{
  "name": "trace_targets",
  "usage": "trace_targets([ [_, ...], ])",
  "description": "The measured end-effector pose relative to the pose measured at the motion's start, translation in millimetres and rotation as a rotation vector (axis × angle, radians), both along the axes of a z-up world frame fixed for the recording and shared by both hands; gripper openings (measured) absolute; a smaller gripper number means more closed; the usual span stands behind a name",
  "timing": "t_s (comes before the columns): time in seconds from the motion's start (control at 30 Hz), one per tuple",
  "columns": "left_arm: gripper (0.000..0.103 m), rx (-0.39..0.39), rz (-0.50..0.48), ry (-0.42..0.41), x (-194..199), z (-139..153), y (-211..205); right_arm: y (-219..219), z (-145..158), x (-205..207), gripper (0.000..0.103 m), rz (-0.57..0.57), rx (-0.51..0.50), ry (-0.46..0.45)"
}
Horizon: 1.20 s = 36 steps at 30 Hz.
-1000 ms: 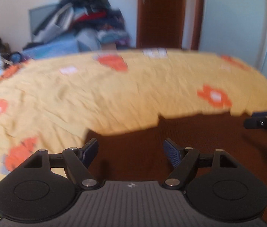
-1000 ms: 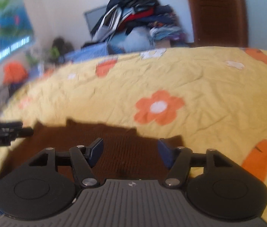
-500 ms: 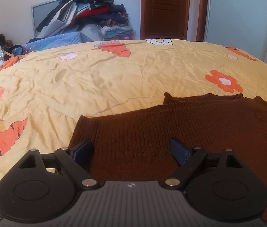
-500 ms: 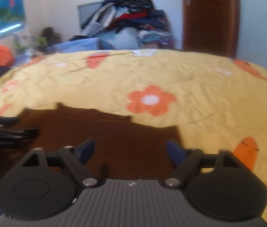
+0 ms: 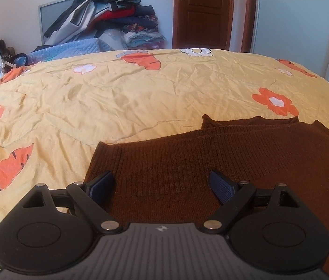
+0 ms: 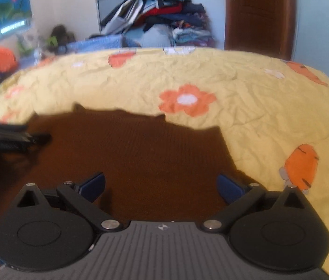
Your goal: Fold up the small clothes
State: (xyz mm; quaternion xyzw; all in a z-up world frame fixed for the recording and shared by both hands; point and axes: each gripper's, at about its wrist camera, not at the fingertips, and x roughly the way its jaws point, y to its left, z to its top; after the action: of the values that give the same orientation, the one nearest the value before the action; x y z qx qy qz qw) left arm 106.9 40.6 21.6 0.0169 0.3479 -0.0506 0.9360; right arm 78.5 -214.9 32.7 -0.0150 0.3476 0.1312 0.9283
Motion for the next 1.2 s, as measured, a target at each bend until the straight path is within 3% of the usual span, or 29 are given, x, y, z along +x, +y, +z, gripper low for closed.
trace_targets([
  [0.07,0.092,-0.005,0.0,0.002,0.3,-0.1,0.3,5.2,-14.7,2.2,0.103,0.003,-0.083,0.031],
  [0.1,0.092,-0.006,0.0,0.002,0.3,-0.1,0.6,1.9,-24.0,-2.4,0.103,0.029,-0.064,-0.023],
  [0.17,0.092,-0.001,0.003,0.0,-0.2,0.1,0.3,-7.3,-24.1,0.5,0.103,0.023,-0.002,-0.019],
  [0.37,0.093,0.051,0.091,-0.005,-21.6,14.7,-4.2,-5.1,-13.1,-13.2,0.103,-0.012,-0.033,-0.029],
  [0.5,0.093,-0.074,0.051,-0.079,-96.2,41.3,11.1,-36.5,15.8,-74.8,0.103,-0.034,0.112,-0.093],
  [0.6,0.093,-0.111,0.114,-0.07,-140.9,43.1,28.6,-74.5,19.8,-112.6,0.103,-0.093,0.243,-0.058],
  [0.67,0.093,-0.14,0.168,-0.047,-159.7,38.9,42.1,-94.8,17.3,-125.4,0.095,-0.123,0.3,0.0],
  [0.87,0.092,-0.254,0.242,0.074,-169.1,17.2,80.0,-101.3,4.6,-127.7,0.072,-0.077,0.288,0.129],
  [0.93,0.092,-0.283,0.228,0.092,-168.8,15.1,84.5,-94.4,-4.1,-123.0,0.069,-0.075,0.241,0.178],
  [1.0,0.091,-0.32,0.182,0.122,-168.4,15.4,84.8,-91.4,-5.2,-122.8,0.067,-0.058,0.234,0.169],
  [1.03,0.088,-0.336,0.169,0.125,-170.3,16.2,84.1,-91.0,-4.5,-121.5,0.064,-0.047,0.242,0.179],
  [1.1,0.054,-0.347,0.121,0.148,-171.9,16.5,80.7,-88.6,-5.2,-117.8,0.029,-0.014,0.242,0.216],
  [1.13,0.046,-0.32,0.112,0.149,-173.8,16.6,77.7,-87.5,-4.4,-116.3,0.028,0.001,0.219,0.215],
  [1.2,0.019,-0.25,0.104,0.149,-175.9,16.1,74.6,-88.7,-2.3,-113.4,0.022,0.023,0.204,0.226],
])
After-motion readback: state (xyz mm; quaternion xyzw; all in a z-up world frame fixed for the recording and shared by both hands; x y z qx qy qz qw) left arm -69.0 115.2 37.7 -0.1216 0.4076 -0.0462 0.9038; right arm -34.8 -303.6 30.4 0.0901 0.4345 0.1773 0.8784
